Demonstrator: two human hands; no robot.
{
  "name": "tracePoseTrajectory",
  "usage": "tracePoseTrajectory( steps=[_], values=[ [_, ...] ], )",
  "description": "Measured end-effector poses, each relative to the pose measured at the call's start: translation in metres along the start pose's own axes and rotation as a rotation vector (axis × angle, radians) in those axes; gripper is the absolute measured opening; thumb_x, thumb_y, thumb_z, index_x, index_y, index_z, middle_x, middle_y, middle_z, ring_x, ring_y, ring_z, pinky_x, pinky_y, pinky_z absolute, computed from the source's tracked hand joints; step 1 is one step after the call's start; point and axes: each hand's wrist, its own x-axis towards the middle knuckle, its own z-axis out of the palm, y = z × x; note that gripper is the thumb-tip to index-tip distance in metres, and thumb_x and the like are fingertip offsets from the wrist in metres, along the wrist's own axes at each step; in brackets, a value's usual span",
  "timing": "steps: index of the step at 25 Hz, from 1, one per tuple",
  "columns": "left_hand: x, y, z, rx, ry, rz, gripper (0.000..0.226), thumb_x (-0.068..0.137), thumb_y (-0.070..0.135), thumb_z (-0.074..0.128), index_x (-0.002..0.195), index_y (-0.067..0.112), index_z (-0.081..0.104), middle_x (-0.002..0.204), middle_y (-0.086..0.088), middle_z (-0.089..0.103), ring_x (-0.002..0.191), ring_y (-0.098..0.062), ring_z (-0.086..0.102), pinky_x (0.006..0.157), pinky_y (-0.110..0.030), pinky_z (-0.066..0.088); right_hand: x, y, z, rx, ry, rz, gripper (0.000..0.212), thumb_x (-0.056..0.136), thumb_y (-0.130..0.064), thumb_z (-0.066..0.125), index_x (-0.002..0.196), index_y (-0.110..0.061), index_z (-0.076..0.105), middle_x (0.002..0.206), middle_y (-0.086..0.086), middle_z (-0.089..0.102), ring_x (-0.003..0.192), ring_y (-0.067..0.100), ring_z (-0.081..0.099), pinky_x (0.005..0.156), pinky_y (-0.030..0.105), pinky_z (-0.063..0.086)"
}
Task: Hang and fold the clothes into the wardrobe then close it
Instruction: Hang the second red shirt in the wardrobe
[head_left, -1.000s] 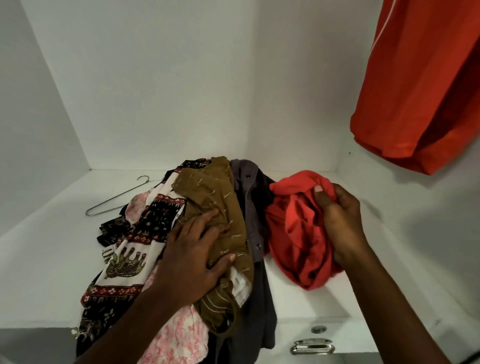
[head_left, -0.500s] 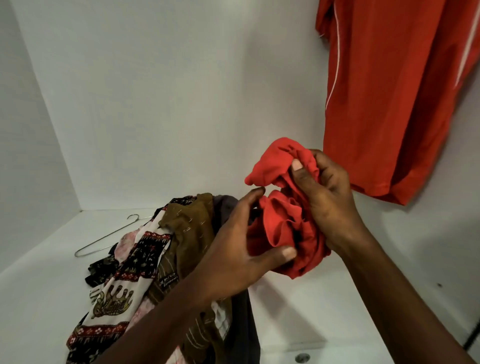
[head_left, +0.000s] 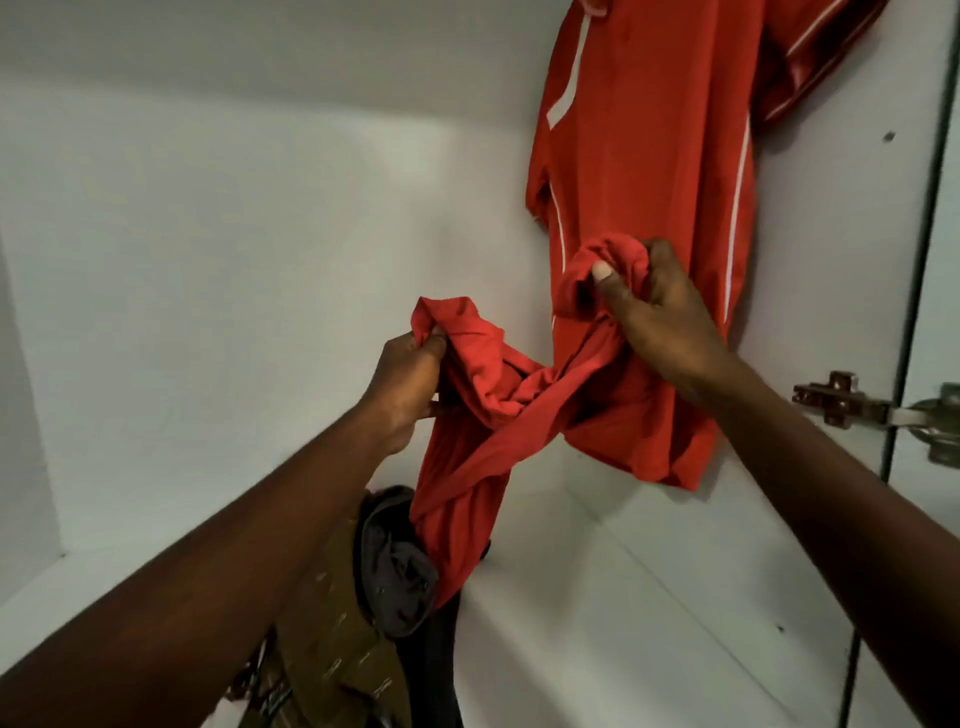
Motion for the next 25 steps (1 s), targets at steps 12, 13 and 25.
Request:
tracePoseTrajectory(
  steps=[12,13,25],
  values=[
    [0.012,0.133,-0.081,0.063,0.241,0.317,0.041,0.104,0.047,0.036,0.11,0.023,0.068,0.111,-0.003,0.072,0.106,-0.028,0.069,0.082,-0.048,0.062,-0.001,-0.065,-0.034,-0.18,0.062,0.165,0.032,0.097,-0.031,0.065,0.122,-0.015,0.053,0.109,0.004,0.062,0.097,0.025,0.059,0.082,0.031,0.042],
    [0.007,0.125,-0.098,0.157,0.337,0.342,0.041,0.102,0.05,0.035,0.105,0.024,0.067,0.108,-0.004,0.072,0.104,-0.03,0.069,0.082,-0.051,0.062,-0.008,-0.066,-0.032,-0.17,0.077,0.181,0.031,0.096,-0.03,0.066,0.12,-0.016,0.055,0.107,0.003,0.063,0.098,0.025,0.06,0.083,0.031,0.043],
    [-0.074,0.122,-0.238,-0.251,0.646,0.179,0.029,0.109,0.044,0.037,0.109,0.03,0.062,0.116,-0.004,0.068,0.102,-0.026,0.07,0.068,-0.04,0.064,-0.051,-0.117,0.012,-0.395,0.205,0.312,0.046,0.09,-0.054,0.049,0.122,-0.024,0.064,0.117,0.018,0.063,0.106,0.042,0.064,0.089,0.053,0.056]
  ],
)
